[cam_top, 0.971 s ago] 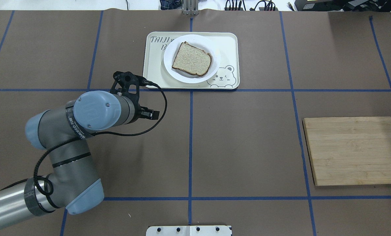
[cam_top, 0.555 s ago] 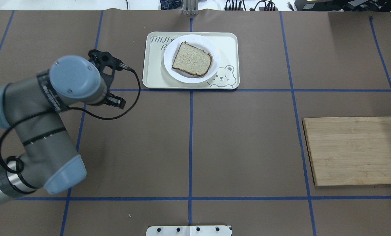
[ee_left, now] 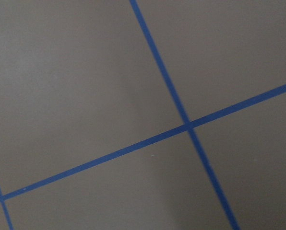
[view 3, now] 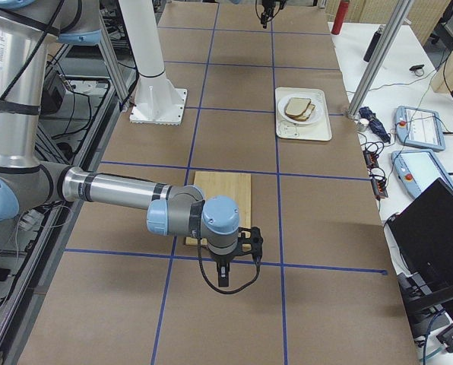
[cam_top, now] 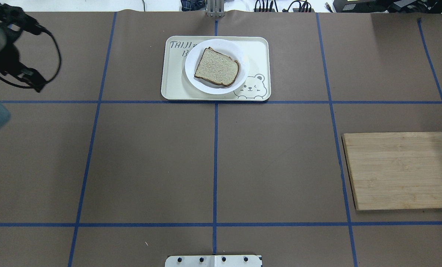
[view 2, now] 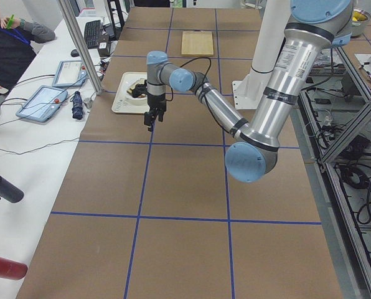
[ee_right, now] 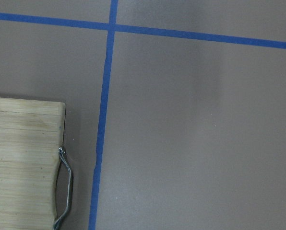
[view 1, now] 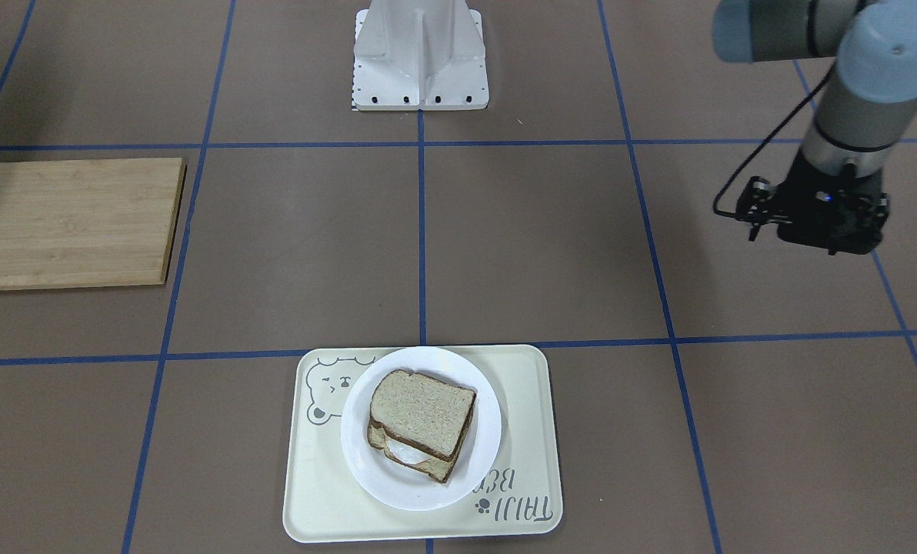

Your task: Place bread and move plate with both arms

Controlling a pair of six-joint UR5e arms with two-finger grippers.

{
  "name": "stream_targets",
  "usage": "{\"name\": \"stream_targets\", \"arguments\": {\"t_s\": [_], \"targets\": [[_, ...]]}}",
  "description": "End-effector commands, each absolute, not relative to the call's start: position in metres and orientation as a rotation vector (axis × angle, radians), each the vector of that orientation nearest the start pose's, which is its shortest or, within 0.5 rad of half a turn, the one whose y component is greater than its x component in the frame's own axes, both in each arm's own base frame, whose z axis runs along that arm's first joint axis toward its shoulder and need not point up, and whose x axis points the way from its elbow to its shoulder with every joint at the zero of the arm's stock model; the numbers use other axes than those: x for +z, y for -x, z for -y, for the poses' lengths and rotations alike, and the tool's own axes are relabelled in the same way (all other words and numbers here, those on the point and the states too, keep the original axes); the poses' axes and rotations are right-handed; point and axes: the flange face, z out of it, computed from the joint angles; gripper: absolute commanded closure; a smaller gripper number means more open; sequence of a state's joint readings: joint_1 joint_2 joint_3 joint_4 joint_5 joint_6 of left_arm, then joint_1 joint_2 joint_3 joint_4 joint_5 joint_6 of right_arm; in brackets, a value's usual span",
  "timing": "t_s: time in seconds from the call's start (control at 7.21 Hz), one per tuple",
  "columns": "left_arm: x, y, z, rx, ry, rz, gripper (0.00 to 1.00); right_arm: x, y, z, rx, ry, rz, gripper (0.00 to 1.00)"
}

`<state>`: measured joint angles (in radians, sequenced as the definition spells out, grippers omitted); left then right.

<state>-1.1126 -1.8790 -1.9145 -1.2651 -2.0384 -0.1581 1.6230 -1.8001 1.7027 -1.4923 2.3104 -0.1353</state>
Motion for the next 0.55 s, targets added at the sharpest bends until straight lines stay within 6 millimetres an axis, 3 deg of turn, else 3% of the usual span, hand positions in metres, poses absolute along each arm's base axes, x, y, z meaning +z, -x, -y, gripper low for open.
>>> {"name": "stream_targets", "arguments": {"t_s": [0.0, 0.14, 0.28, 0.42], "targets": [[0.463, -0.046, 0.55, 0.334, -0.113, -0.679, 0.01, 0.689, -0.087, 0.389, -0.075, -0.054, 0.73, 0.0], [0.498, -0.007, 0.539, 0.315, -0.094, -0.716, 0.01, 0.684, -0.087, 0.391, -0.076, -0.06, 0.731, 0.0], [0.52, 0.025, 0.522, 0.25, -0.073, -0.742, 0.01, 0.68, -0.087, 0.395, -0.075, -0.064, 0.731, 0.0], [0.551, 0.034, 0.499, 0.222, -0.029, -0.753, 0.01, 0.679, -0.087, 0.397, -0.076, -0.067, 0.73, 0.0]]}}
